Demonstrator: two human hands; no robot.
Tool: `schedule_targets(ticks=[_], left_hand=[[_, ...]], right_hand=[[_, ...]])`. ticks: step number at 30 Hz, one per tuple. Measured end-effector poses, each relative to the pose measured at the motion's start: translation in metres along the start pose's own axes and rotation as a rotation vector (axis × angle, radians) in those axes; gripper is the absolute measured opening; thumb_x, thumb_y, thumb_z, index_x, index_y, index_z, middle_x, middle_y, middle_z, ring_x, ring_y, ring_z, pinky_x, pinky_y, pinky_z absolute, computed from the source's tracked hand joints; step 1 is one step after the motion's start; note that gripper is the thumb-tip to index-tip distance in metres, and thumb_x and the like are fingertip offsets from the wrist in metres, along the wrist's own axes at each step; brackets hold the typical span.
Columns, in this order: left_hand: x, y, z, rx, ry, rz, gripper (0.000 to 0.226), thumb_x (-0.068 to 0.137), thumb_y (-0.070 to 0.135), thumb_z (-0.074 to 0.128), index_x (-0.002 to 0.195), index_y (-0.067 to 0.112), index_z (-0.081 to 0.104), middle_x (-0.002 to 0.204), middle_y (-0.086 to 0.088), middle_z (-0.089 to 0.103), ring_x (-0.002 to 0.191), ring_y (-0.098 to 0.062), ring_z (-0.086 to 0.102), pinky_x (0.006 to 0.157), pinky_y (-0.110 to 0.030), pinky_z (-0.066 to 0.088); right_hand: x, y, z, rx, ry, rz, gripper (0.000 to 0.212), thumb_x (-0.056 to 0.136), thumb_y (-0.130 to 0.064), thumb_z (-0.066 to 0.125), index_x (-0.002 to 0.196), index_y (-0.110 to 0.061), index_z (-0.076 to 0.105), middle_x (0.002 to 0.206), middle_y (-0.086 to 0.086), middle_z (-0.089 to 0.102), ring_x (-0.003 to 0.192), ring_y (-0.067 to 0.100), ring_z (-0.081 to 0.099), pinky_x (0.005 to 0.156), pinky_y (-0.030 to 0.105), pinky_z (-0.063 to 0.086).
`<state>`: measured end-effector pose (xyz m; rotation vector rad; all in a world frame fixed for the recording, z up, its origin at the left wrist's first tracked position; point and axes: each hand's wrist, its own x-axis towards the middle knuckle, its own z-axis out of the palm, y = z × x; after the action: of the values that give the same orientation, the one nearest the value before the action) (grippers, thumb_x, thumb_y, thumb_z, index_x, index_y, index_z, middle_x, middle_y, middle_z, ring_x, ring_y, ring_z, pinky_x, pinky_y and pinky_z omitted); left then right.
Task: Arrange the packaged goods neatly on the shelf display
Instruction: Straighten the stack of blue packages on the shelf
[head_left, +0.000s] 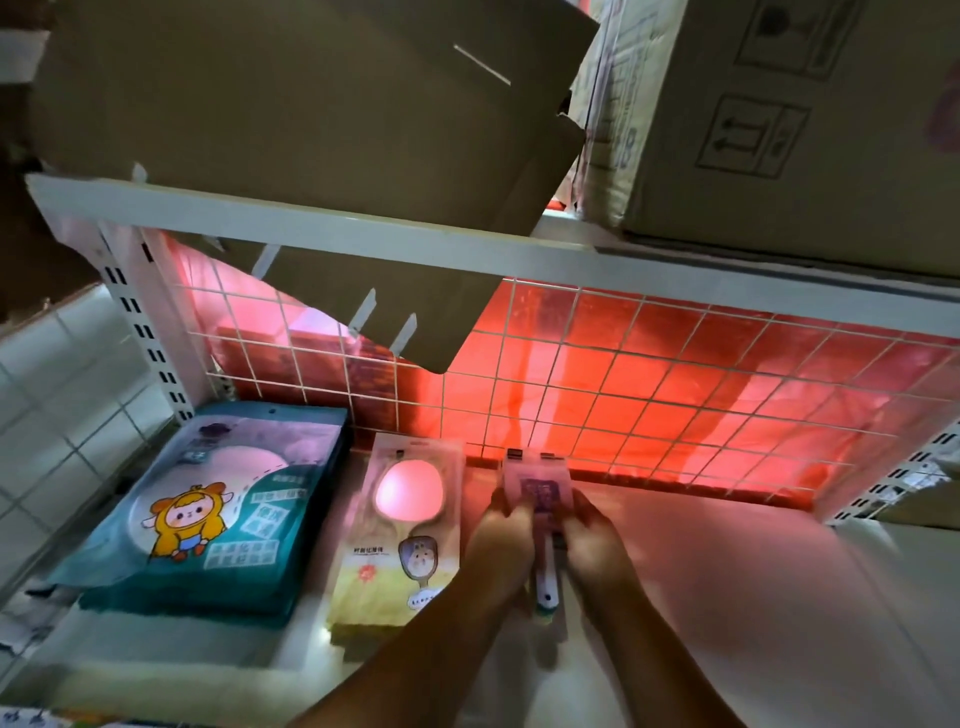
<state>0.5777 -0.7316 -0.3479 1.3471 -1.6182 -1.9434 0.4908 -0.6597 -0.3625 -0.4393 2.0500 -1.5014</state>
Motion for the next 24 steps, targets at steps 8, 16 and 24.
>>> schedule_targets(ticks=[8, 16, 24], left_hand=[[0.002, -0.004, 0.002, 0.035, 0.007, 0.017, 0.026, 0.105, 0.05, 0.04, 0.109, 0.031, 0.058, 0.104, -0.002, 0.07, 0.107, -0.025, 0.065, 0.108, -0.045, 0.045], [0.007, -0.011, 0.006, 0.004, 0.048, 0.015, 0.038, 0.104, 0.052, 0.043, 0.126, 0.025, 0.06, 0.11, -0.007, 0.07, 0.107, -0.028, 0.065, 0.107, -0.046, 0.045], [-0.028, -0.024, -0.002, 0.084, 0.136, 0.195, 0.041, 0.107, 0.028, 0.047, 0.143, 0.009, 0.051, 0.124, -0.004, 0.063, 0.111, -0.018, 0.061, 0.092, -0.025, 0.048]], right_hand=[[0.006, 0.01, 0.0, 0.048, -0.001, 0.032, 0.022, 0.103, -0.017, 0.051, 0.113, -0.019, 0.07, 0.102, 0.006, 0.075, 0.099, 0.025, 0.07, 0.097, 0.042, 0.053], [0.007, 0.005, -0.005, 0.03, -0.035, 0.009, 0.022, 0.103, -0.014, 0.051, 0.117, -0.019, 0.067, 0.108, 0.005, 0.073, 0.097, 0.018, 0.069, 0.084, 0.027, 0.053], [-0.023, 0.017, -0.027, -0.147, 0.054, -0.027, 0.026, 0.104, -0.039, 0.047, 0.119, -0.024, 0.062, 0.11, 0.001, 0.066, 0.099, 0.016, 0.062, 0.082, 0.033, 0.052]])
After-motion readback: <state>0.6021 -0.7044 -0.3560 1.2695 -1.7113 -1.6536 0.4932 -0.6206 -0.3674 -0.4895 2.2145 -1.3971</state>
